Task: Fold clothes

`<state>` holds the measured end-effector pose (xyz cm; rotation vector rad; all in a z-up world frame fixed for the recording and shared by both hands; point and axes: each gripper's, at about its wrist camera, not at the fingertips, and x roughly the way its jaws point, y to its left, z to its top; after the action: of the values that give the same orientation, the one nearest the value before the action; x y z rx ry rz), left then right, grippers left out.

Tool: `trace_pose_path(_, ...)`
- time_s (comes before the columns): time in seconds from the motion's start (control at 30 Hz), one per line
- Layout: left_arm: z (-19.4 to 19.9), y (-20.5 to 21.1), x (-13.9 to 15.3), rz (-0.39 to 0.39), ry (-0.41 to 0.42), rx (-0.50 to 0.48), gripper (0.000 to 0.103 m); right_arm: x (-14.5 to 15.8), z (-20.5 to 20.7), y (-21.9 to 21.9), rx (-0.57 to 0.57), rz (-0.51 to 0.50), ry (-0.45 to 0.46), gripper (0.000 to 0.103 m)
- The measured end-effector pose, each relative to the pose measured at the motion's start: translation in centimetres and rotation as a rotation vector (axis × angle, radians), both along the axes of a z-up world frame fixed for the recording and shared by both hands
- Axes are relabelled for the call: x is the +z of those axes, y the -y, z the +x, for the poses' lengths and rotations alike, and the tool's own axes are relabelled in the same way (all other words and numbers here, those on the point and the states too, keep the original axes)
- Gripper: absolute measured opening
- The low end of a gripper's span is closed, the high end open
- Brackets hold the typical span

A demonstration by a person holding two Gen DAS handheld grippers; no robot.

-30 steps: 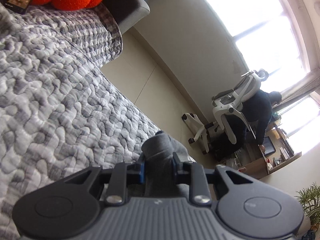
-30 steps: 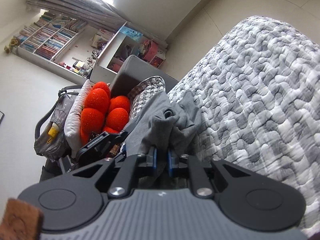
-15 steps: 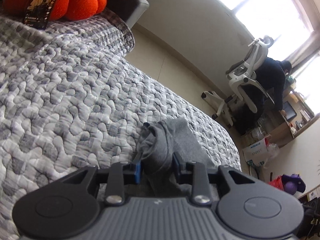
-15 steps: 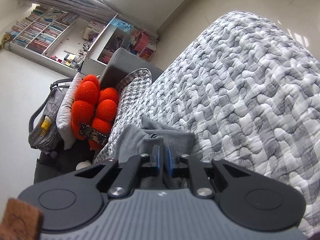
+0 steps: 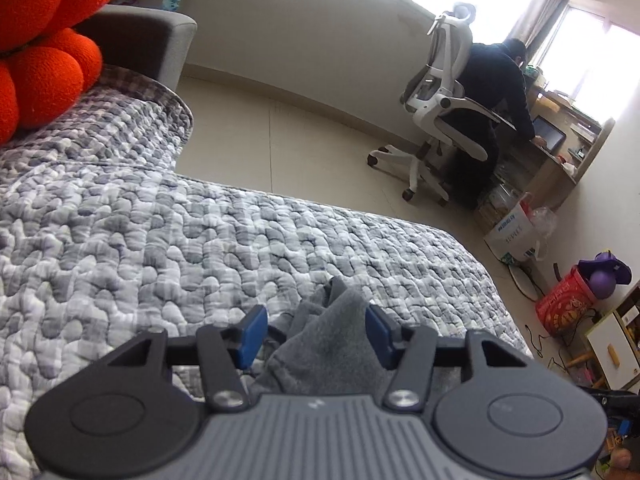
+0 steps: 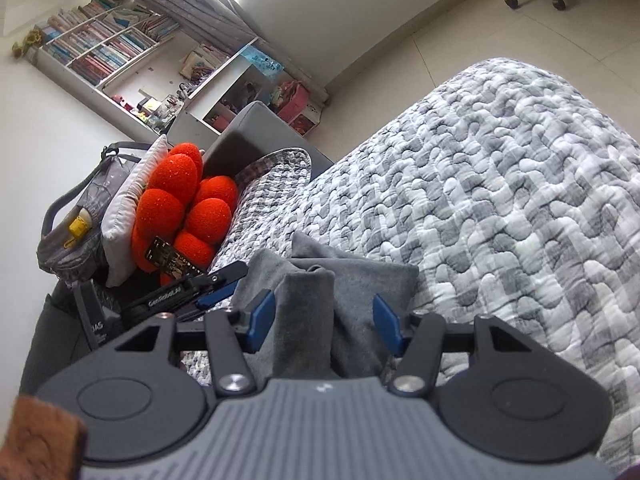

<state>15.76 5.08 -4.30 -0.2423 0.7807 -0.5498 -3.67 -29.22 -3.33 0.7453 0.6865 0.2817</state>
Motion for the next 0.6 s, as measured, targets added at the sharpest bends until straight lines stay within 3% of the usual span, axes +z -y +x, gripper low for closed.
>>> trace_pose_path(0.17, 0.8, 0.7, -1.4, -0.054, -0.041, -0.025, 0.019, -0.7, 0.7, -1.9, 0.001, -0.081, 0.042, 0.038)
trace_pose_path(0.2, 0.7, 0.9, -1.5, -0.052, -0.03, -0.022, 0.01, -0.9, 0.8, -2.2, 0.001, -0.094, 0.05, 0.025)
trace_pose_path(0.23, 0.6, 0.9, -1.4, -0.053, -0.019, -0.016, 0.007, -1.0, 0.9, -2.5, 0.001, -0.107, 0.058, 0.015)
trace_pose_path(0.3, 0.4, 0.8, -1.1, -0.073, 0.007, -0.006, 0.006, -1.2, 1.1, -3.1, 0.001, -0.135, 0.081, 0.013)
trace_pose_path(0.4, -0.2, 0.4, -0.2, -0.124, 0.061, 0.015, 0.006, 0.0, 0.4, -3.8, 0.002, -0.191, 0.184, 0.011)
trace_pose_path(0.5, -0.3, 0.2, 0.8, -0.177, 0.113, 0.042, 0.005, 0.8, 0.0, -3.6, -0.023, -0.192, 0.257, 0.011)
trace_pose_path(0.6, 0.2, 1.0, 1.0, -0.17, 0.113, 0.035, 0.006, 0.4, 0.4, -2.8, -0.053, -0.173, 0.24, 0.011)
